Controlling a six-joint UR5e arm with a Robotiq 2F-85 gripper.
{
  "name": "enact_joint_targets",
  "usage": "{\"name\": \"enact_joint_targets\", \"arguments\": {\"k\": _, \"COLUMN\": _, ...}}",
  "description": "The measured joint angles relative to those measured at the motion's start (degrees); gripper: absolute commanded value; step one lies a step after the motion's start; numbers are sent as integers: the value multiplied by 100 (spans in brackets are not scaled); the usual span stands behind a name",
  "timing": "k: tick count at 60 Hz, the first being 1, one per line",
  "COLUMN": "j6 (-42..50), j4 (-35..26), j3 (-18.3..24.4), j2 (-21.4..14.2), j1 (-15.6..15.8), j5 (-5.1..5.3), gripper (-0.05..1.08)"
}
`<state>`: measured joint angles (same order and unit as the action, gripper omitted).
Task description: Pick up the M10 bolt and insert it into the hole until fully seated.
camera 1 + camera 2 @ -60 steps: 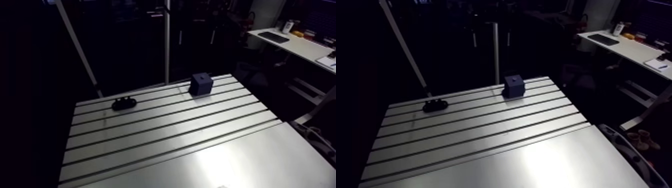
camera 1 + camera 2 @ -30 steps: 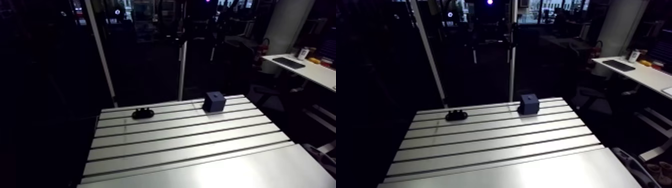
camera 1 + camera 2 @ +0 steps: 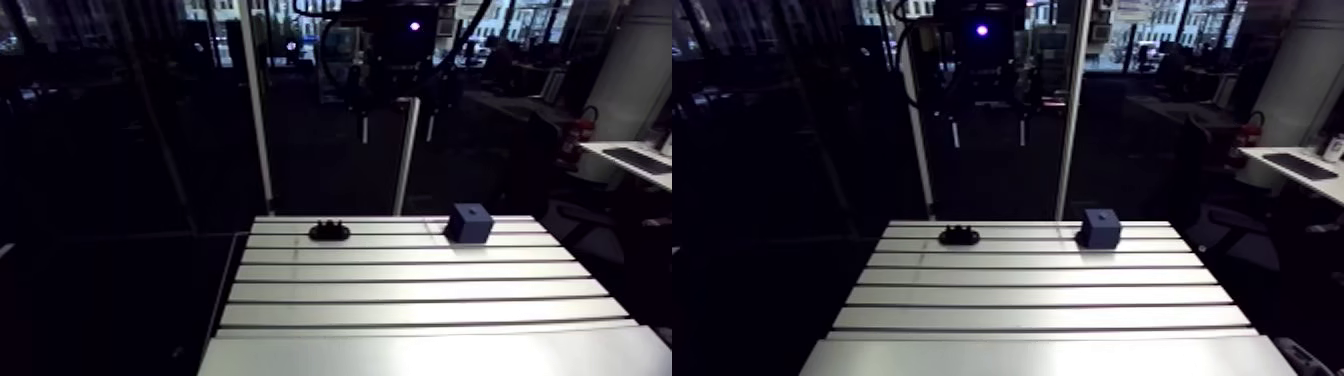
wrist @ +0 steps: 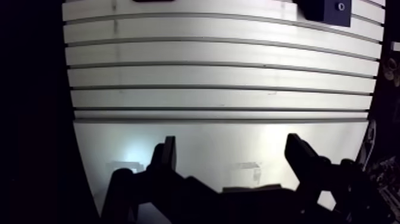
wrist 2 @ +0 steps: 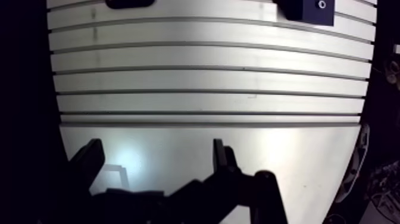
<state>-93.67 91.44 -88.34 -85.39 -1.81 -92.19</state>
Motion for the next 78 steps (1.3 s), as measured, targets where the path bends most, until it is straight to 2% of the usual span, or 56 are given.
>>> {"name": "enact_joint_targets", "arguments": {"k": 8, "j6": 148, "j4": 144, "j3": -87, "j2": -139, "j1": 137, "j5": 9, "gripper": 1}}
{"name": "enact_joint_targets", "arguments": {"k": 28, "j6": 271, "j4": 253, "j3": -341, "j2": -434, "j1": 138, "j5": 192, "gripper": 1}}
{"name": "enact_joint_targets", "arguments": {"k": 47, "j6": 263, "j4": 263, "j3": -454, "j2": -501, "j1": 120, "j5": 185, "gripper": 1}}
{"name": "enact_joint_targets", "arguments": {"k": 78, "j6": 238, "j4": 146, "j3": -40, "j2": -323, "j1": 125, "j5": 191, "gripper": 1}}
